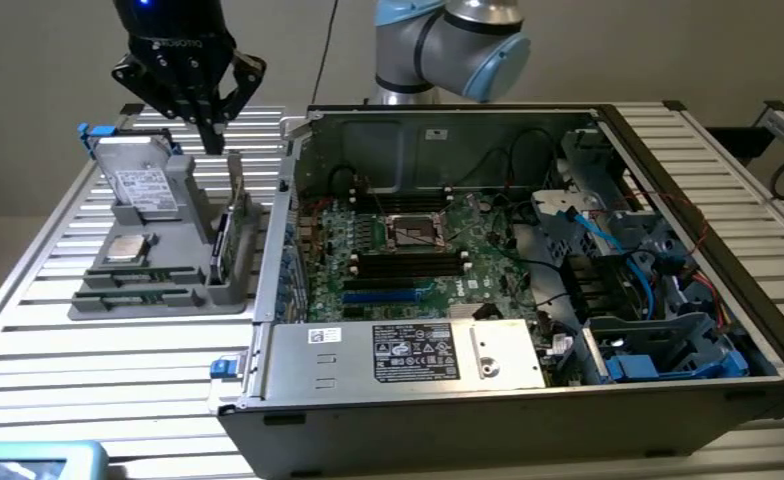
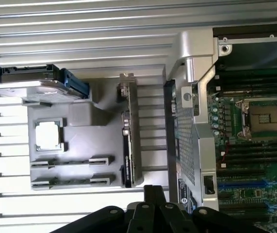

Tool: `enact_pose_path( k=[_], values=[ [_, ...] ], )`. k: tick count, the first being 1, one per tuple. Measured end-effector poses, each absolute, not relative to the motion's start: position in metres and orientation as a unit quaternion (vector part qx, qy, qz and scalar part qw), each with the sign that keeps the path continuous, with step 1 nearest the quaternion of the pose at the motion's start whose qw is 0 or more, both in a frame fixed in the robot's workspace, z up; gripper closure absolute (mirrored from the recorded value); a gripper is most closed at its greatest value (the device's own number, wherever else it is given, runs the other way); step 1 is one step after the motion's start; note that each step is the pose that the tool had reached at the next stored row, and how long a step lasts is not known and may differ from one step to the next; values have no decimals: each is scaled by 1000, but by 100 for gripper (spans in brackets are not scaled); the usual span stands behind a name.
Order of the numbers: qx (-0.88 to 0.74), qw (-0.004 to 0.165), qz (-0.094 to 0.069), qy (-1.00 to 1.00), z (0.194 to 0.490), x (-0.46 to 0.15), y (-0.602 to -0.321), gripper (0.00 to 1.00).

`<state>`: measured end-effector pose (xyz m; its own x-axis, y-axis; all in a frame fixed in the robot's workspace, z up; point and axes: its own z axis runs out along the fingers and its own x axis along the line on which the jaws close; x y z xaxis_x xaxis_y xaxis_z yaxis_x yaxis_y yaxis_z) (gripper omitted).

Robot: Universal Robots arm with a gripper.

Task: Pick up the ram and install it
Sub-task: 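Reach for the ram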

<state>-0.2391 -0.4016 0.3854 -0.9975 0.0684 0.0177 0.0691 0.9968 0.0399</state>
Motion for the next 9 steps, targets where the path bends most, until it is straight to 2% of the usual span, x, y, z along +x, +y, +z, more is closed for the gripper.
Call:
enact_pose_path(
  k=[9],
  values=[
    [-33,11,-16,-999,378,-272,-402,89]
  ],
)
